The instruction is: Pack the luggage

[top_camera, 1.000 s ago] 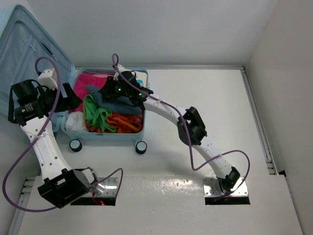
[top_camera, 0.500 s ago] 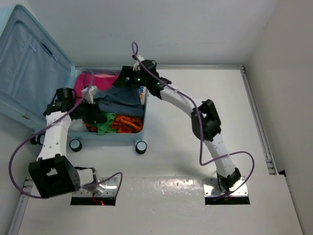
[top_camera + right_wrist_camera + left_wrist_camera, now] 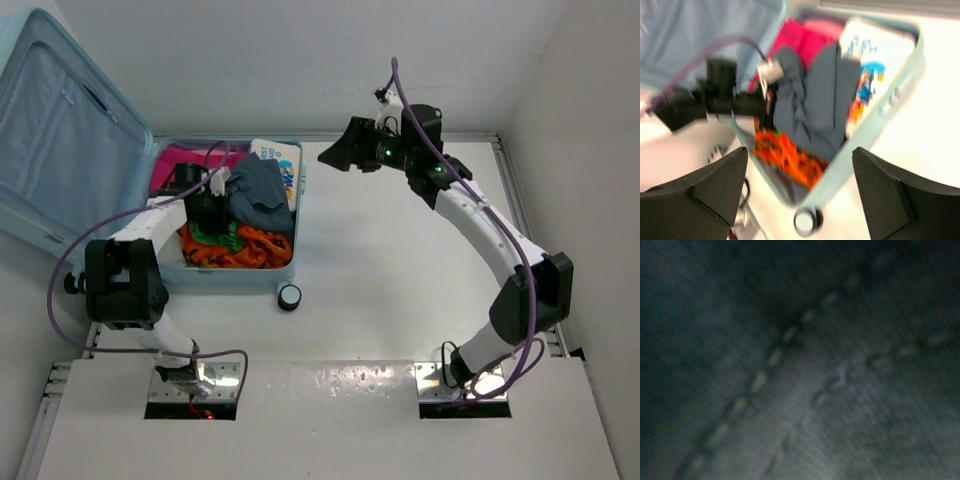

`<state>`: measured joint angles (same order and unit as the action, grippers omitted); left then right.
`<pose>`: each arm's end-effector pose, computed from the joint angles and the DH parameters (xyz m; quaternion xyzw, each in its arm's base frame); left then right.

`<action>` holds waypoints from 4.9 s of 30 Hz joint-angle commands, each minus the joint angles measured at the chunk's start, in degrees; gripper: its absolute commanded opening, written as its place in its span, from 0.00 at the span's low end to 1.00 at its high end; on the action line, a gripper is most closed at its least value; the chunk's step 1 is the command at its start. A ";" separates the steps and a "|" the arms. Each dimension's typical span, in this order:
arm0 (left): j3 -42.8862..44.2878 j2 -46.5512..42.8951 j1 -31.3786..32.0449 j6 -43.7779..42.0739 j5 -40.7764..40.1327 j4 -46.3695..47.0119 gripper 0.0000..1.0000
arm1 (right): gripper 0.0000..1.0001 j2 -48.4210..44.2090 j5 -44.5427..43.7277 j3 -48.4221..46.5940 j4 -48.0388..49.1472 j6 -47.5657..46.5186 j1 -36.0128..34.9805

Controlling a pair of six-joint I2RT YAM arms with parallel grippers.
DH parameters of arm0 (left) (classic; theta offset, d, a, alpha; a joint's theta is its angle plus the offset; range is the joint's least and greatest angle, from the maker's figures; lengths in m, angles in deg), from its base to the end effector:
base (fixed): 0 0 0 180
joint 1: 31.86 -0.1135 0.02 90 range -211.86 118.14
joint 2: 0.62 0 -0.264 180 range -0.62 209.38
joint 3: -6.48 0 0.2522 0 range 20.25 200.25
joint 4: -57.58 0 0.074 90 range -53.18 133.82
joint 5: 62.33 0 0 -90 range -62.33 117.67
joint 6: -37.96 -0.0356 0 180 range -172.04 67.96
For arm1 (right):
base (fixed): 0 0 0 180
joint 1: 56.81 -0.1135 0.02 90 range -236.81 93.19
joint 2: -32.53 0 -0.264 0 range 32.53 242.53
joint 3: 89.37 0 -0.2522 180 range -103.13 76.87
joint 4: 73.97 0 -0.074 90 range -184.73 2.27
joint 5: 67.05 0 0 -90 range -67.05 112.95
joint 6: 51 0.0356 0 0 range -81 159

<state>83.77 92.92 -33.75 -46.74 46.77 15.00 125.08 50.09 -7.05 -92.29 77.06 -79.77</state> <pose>0.3343 -0.0006 0.2143 -0.0151 0.9508 -0.1676 0.2601 0.3489 0.1655 0.3757 -0.0444 0.7743 0.4650 0.4269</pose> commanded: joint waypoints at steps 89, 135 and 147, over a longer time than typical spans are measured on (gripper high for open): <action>59.16 -14.87 0.78 -28.99 14.89 -4.51 0.65 | 0.85 -13.72 0.11 17.30 -11.79 -11.96 2.92; 14.18 0.85 -30.89 -21.29 -12.07 -8.46 0.52 | 0.75 -25.04 -5.86 15.01 -19.61 -41.13 -28.54; -5.34 -9.05 -11.76 -22.18 13.23 -6.78 0.36 | 0.70 -33.84 -9.90 25.90 -26.12 -42.29 -28.98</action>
<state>81.96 88.64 -58.21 -70.46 35.09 15.68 93.54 41.89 17.10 -117.18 34.90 -108.67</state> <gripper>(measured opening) 0.360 0.698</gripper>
